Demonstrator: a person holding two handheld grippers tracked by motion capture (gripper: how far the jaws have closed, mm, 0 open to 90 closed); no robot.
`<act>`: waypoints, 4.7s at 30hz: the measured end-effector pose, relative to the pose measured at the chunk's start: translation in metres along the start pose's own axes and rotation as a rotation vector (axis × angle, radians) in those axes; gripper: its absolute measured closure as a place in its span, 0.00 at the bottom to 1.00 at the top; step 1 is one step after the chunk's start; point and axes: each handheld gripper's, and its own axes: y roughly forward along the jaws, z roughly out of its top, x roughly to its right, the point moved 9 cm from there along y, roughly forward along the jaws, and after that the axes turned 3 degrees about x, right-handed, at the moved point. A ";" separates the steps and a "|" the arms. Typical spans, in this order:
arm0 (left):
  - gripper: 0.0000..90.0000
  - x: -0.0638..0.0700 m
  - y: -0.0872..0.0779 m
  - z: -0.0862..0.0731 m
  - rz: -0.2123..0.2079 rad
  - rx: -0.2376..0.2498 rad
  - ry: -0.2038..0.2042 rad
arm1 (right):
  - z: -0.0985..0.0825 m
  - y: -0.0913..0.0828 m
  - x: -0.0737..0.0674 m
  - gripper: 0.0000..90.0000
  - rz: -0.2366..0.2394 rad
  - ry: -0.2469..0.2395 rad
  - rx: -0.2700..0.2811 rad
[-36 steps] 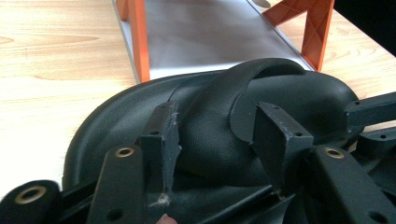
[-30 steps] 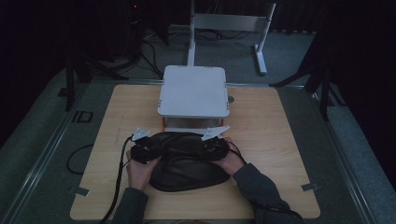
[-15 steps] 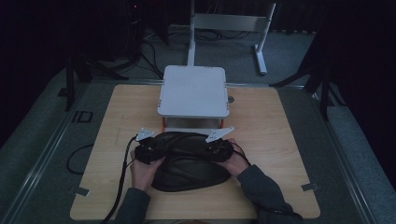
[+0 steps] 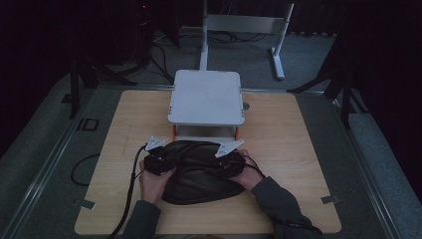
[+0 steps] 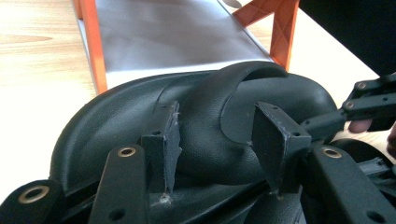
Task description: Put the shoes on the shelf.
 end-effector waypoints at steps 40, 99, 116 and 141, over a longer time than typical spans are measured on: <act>0.56 0.018 -0.034 0.006 0.012 0.071 0.074 | -0.024 -0.046 0.002 0.85 -0.425 0.321 0.130; 0.70 0.106 0.049 -0.041 0.368 -0.178 0.202 | -0.059 -0.099 0.047 0.82 -0.340 0.485 0.220; 0.87 0.053 0.005 -0.040 0.283 -0.166 0.256 | -0.064 -0.102 0.052 0.82 -0.356 0.499 0.224; 0.88 0.055 0.024 -0.005 0.326 -0.096 0.159 | -0.069 -0.107 0.055 0.82 -0.371 0.521 0.237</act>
